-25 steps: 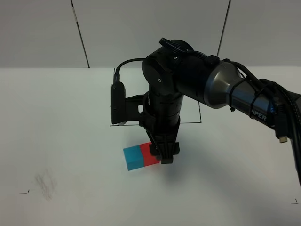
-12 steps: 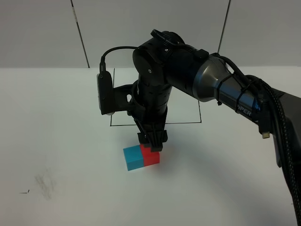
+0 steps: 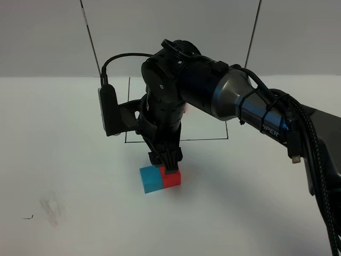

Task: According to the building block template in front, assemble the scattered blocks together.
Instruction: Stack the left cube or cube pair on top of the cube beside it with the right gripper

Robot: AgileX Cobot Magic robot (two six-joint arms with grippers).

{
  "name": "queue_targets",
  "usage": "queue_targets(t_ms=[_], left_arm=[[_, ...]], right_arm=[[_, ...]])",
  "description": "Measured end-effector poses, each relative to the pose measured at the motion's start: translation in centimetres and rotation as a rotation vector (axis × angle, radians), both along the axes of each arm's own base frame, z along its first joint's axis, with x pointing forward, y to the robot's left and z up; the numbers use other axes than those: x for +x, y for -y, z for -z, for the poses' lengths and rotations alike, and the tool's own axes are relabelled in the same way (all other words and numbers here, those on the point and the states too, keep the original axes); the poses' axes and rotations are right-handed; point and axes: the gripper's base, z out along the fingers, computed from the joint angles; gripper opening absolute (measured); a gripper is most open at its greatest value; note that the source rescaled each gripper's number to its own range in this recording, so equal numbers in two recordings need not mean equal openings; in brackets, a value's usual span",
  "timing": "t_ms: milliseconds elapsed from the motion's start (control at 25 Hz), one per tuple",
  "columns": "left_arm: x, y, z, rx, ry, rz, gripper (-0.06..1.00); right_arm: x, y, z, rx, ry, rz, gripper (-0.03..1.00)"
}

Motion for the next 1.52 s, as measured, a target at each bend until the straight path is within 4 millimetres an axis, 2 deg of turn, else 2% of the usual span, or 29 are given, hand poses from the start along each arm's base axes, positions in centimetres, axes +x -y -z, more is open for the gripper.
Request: queue_targets(t_ms=[320, 440, 640, 1000, 1240, 1520], left_arm=[[0.0, 0.0, 0.0, 0.0, 0.0, 0.0, 1.0], [0.0, 0.0, 0.0, 0.0, 0.0, 0.0, 1.0], [0.0, 0.0, 0.0, 0.0, 0.0, 0.0, 1.0], [0.0, 0.0, 0.0, 0.0, 0.0, 0.0, 1.0], [0.0, 0.0, 0.0, 0.0, 0.0, 0.0, 1.0], [0.0, 0.0, 0.0, 0.0, 0.0, 0.0, 1.0]], right_arm=[[-0.8, -0.5, 0.3, -0.005, -0.041, -0.023, 0.53], [-0.8, -1.0, 1.3, 0.005, -0.067, -0.024, 0.53], [-0.5, -1.6, 4.3, -0.035, -0.096, -0.034, 0.53], [-0.4, -1.9, 4.8, -0.03, -0.08, -0.063, 0.52], [0.3, -2.3, 7.3, -0.065, -0.061, -0.094, 0.52], [1.2, -2.1, 8.3, -0.101, -0.031, -0.105, 0.52]])
